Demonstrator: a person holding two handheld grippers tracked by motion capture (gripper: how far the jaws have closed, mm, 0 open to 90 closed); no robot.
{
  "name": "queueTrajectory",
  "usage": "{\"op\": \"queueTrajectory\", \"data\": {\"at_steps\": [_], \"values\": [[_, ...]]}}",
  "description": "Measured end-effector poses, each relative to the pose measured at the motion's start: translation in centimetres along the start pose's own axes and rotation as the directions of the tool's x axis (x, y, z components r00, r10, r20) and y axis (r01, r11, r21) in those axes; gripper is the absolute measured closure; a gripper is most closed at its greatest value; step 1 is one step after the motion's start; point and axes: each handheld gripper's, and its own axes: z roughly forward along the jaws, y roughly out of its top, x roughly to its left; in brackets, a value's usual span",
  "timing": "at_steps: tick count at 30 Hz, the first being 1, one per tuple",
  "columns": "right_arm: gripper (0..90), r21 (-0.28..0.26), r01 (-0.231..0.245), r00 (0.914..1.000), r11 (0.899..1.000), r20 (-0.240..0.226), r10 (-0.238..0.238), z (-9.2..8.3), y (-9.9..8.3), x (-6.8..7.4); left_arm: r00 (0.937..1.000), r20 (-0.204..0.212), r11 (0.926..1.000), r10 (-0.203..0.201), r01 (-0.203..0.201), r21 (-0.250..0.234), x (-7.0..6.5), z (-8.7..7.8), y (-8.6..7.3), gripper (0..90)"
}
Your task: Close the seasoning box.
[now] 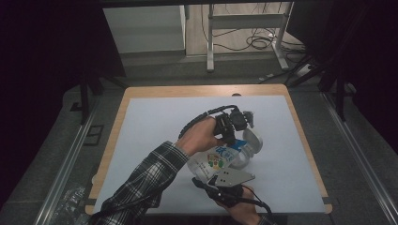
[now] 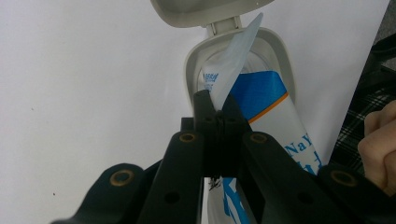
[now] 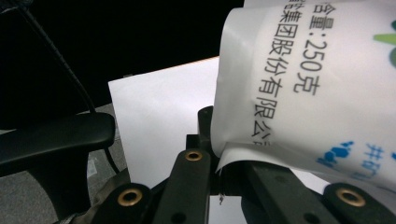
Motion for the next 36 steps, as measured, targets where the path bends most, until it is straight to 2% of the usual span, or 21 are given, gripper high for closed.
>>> {"op": "queueTrajectory", "data": {"at_steps": [36], "values": [[89.1,-0.010,0.006,0.9999,1.000,0.014,-0.006,-0.02,0.17,0.09,1.0000,0.001,0.9999,0.002,-0.002,0.015,0.01,0.11,0.24,89.6]]}}
